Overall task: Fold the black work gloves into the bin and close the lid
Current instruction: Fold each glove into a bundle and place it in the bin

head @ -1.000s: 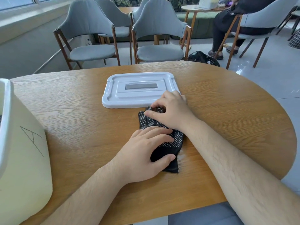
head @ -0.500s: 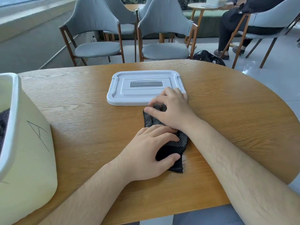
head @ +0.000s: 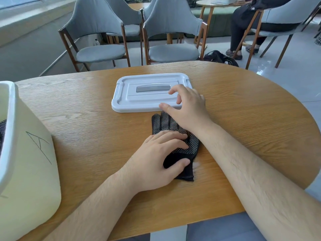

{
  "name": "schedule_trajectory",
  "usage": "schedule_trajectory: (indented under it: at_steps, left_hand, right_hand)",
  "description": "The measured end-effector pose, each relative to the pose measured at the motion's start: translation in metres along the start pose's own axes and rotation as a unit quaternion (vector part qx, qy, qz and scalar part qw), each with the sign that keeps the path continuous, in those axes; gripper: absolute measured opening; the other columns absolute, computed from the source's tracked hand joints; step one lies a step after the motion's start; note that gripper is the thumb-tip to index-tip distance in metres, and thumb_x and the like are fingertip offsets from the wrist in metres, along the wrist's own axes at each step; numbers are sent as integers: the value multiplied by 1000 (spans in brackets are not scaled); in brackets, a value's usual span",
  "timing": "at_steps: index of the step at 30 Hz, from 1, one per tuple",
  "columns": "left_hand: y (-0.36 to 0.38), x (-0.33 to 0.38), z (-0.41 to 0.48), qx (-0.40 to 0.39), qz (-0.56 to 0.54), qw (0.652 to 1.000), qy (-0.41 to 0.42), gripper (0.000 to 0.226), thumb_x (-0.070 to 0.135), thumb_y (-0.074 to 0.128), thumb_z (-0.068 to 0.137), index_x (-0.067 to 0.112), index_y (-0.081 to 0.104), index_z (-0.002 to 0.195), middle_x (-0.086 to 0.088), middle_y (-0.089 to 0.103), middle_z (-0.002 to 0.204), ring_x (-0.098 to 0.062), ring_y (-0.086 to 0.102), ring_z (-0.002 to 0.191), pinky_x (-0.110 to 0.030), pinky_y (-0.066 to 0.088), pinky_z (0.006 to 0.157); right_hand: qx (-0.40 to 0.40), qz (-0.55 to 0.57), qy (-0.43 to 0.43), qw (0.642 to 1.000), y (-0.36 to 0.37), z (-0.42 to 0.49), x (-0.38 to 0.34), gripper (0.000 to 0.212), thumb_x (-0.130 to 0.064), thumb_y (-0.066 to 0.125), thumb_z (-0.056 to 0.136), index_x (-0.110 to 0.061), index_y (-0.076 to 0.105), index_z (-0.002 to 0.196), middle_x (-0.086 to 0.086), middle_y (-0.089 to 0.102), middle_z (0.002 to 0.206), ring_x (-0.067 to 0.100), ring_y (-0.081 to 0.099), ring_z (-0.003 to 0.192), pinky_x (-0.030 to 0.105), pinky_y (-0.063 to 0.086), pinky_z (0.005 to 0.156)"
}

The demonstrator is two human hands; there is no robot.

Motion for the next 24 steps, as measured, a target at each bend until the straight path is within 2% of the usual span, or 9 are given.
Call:
schedule_trajectory:
  at_steps: [3, 5, 8, 11, 13, 16, 18, 20, 24]
  left_hand:
    - [-19, -7, -2, 102, -9, 995, -17, 17, 28, 59, 98, 20, 70, 108, 12, 60, 133, -9, 47, 135, -36, 38, 111]
    - [-24, -19, -4, 137, 28, 989, -54, 18, 24, 58, 97, 17, 70, 108, 9, 63, 128, -12, 52, 127, -34, 42, 107]
    - [-15, -30, -6, 105, 86, 985, -107, 34, 38, 53, 97, 17, 68, 118, 8, 61, 132, -14, 52, 127, -31, 42, 108]
    - [-11, -30, -9, 94, 114, 983, -112, 40, 43, 48, 97, 17, 67, 121, 7, 61, 133, -16, 52, 127, -33, 43, 105]
    - [-11, -29, -12, 97, 126, 981, -110, 41, 42, 47, 97, 17, 67, 121, 5, 61, 132, -17, 52, 126, -34, 44, 103]
    - [-10, -28, -13, 91, 140, 980, -109, 45, 43, 41, 97, 17, 66, 125, 5, 60, 136, -17, 51, 130, -37, 44, 102]
    - [-6, -29, -12, 61, 144, 981, -112, 54, 47, 31, 98, 20, 60, 136, 7, 54, 147, -15, 45, 140, -36, 38, 109]
    - [-2, -29, -12, 30, 143, 983, -112, 64, 50, 19, 98, 24, 48, 149, 9, 43, 157, -12, 34, 148, -32, 27, 117]
    - [6, -29, -12, -26, 155, 982, -110, 78, 55, -2, 93, 26, 21, 161, 12, 16, 168, -6, 8, 155, -27, 2, 123]
  right_hand:
    - [-13, 9, 21, 1000, -2, -3, 11, 31, -52, 66, 91, -29, 55, 109, -14, 46, 84, 15, 46, 93, 38, 35, 88]
    - [-11, 19, 28, 999, -7, -8, 17, 23, -44, 65, 94, -27, 56, 106, -14, 44, 83, 16, 48, 93, 39, 41, 88]
    - [1, 29, 47, 998, -19, -21, 27, 12, -36, 63, 95, -27, 55, 100, -15, 44, 84, 14, 49, 91, 34, 43, 77]
    - [9, 25, 58, 998, -29, -42, 33, 9, -36, 63, 96, -31, 56, 95, -13, 49, 89, 11, 51, 84, 32, 44, 73]
    - [-3, 34, 57, 998, -30, -58, 32, 10, -42, 61, 95, -33, 58, 98, -13, 54, 94, 10, 55, 85, 37, 51, 77]
    - [-34, 24, 11, 999, -28, -77, 17, 27, -55, 55, 94, -39, 67, 112, -16, 60, 111, 11, 57, 105, 43, 49, 95]
    - [-44, -14, -33, 998, -28, -85, 5, 35, -54, 51, 96, -37, 70, 120, -15, 61, 126, 13, 52, 120, 44, 42, 104]
    - [-61, -22, -57, 996, -26, -89, -4, 36, -47, 50, 99, -35, 70, 126, -16, 61, 136, 10, 49, 129, 37, 35, 105]
    - [-189, -67, -53, 978, -3, -96, -10, 48, -47, 37, 105, -34, 49, 150, -18, 39, 160, 4, 27, 151, 35, 18, 121]
Point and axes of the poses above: each hand's wrist, its own z-axis towards the middle knuckle, its own y-axis out of the palm, x = y × z, the point moved 9 cm from there along z, towards the middle knuckle
